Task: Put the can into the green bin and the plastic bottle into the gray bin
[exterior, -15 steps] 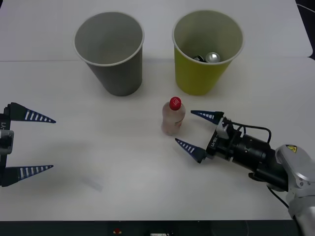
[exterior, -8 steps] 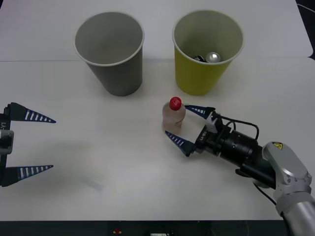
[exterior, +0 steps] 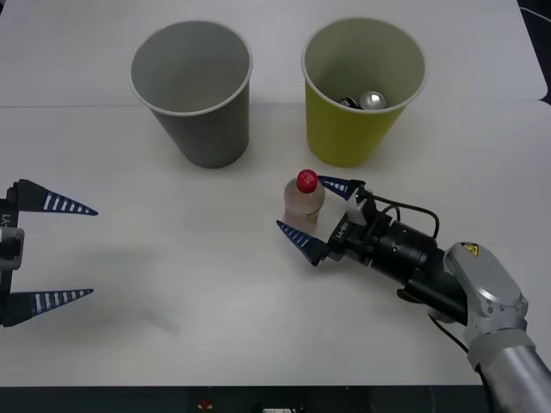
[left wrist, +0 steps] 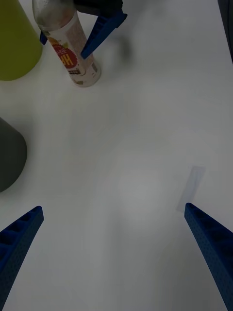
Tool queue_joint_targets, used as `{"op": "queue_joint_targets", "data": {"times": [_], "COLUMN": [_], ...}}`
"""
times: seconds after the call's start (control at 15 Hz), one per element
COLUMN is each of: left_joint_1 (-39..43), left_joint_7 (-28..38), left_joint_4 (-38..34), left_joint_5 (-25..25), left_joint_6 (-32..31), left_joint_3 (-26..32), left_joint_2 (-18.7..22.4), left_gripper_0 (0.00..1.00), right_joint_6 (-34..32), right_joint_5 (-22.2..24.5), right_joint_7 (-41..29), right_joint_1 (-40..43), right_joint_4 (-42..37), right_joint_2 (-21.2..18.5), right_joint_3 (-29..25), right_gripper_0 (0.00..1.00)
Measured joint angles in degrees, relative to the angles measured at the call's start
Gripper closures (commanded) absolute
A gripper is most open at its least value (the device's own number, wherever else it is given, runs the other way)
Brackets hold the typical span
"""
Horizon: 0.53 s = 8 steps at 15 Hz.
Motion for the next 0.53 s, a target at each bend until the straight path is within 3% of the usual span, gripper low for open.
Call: {"op": "queue_joint_targets", "data": {"times": [0.27, 0.33, 0.47, 0.53], "left_joint_1": [0.00, 0.00, 0.00, 0.00], "left_joint_7": [0.00, 0.00, 0.00, 0.00], "left_joint_4": [0.00, 0.00, 0.00, 0.00], "left_joint_5": [0.00, 0.00, 0.00, 0.00], "left_joint_6": [0.00, 0.00, 0.00, 0.00], "left_joint_3": [0.00, 0.00, 0.00, 0.00], "left_joint_2": [0.00, 0.00, 0.00, 0.00], "left_gripper_0": [0.00, 0.00, 0.00, 0.00], "right_joint_6": [0.65, 0.72, 0.76, 0.84], "right_joint_5": [0.00, 0.00, 0.00, 0.00], "right_joint_7": [0.82, 1.05, 1.76, 2.01], "right_joint_1": [-0.48, -0.56, -0.83, -0.89], "right_joint_4": [0.00, 0.00, 0.00, 0.00], "right_joint_2": [0.68, 0.87, 1.29, 1.43], "right_joint_3": [0.52, 0.60, 0.71, 0.72], "right_gripper_0": [0.00, 0.19, 0.82, 0.95]}}
